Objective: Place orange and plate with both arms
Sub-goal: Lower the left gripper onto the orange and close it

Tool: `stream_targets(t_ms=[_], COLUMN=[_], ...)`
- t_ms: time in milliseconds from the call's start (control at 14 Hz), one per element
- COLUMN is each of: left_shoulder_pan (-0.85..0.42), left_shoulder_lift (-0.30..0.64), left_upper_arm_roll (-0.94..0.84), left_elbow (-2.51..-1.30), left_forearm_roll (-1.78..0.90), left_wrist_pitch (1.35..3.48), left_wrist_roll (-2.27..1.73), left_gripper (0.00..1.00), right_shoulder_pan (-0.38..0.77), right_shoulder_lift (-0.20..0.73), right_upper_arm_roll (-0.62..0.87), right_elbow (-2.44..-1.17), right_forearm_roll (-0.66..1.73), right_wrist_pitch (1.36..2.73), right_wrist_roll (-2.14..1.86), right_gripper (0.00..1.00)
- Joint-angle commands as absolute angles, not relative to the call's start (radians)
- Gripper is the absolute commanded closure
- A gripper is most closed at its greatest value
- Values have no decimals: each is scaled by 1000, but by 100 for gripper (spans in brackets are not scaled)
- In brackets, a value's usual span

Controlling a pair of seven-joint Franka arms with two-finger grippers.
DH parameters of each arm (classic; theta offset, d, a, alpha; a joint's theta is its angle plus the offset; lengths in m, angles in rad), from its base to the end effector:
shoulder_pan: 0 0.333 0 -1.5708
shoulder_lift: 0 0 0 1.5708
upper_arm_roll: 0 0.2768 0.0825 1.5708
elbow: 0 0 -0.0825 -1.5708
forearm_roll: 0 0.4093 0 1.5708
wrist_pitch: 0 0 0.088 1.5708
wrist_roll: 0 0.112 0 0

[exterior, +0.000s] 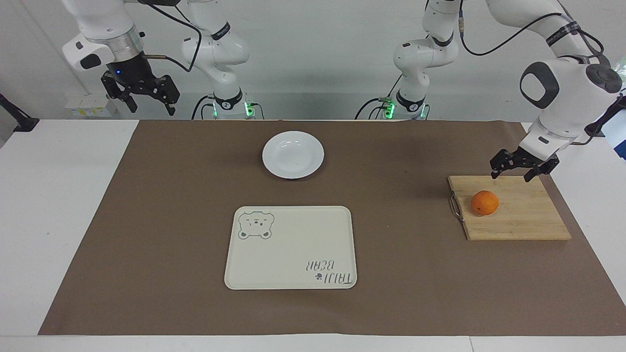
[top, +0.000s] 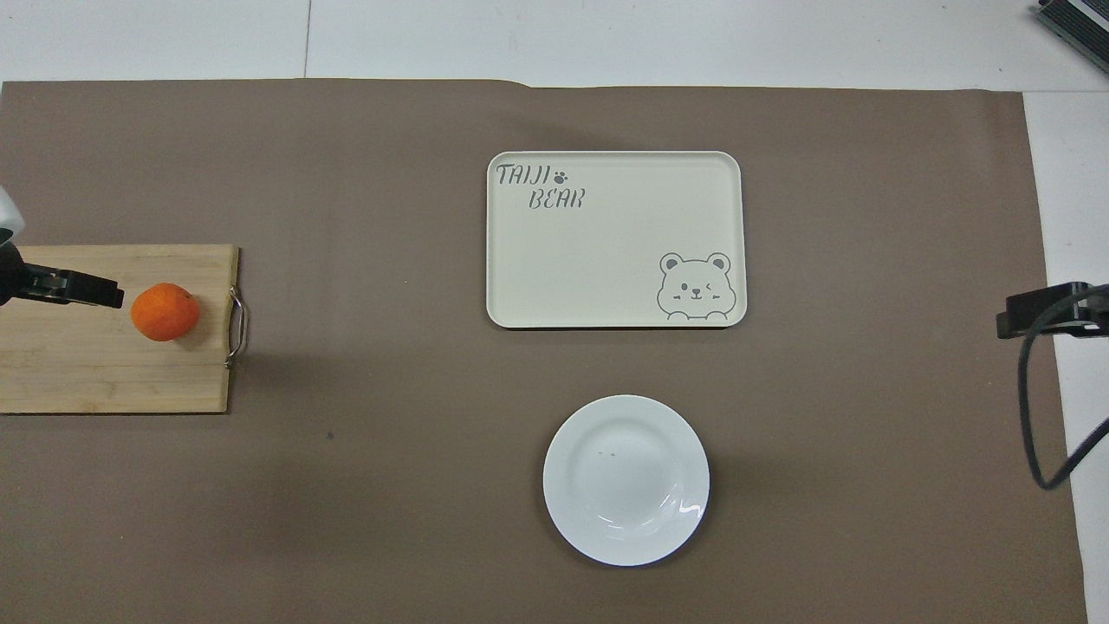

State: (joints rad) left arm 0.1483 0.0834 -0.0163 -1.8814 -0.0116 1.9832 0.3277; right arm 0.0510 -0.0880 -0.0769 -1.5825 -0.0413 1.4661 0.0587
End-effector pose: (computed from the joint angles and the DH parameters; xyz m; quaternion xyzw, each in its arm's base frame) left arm 0.5997 0.0790 0.4107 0.9954 -0.0954 0.0103 0.0038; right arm 0.5442 -0.0208 0.6149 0.9988 -0.0439 -0.0140 0.0174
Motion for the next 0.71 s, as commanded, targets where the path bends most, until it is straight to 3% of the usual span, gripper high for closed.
stream_targets(t_ms=[0,641], left_shoulder_pan=[161,156], left_shoulder_lift=[126,229], left_upper_arm_roll=[-25,-26], left_elbow=[-1907,-1959], left_forearm_roll=[-3,-41], left_wrist_pitch=[2057,2204], left_wrist_roll=[359,354], left_gripper=[0,0], right_shoulder_pan=[43,43], right_shoulder_lift=[-101,-101], right_upper_arm_roll=[-75,-75], right_elbow=[-1591,-1591], right_forearm_roll=[-26,-26], right_wrist_pitch=[1473,1473], right_wrist_roll=[58,58], right_gripper=[0,0])
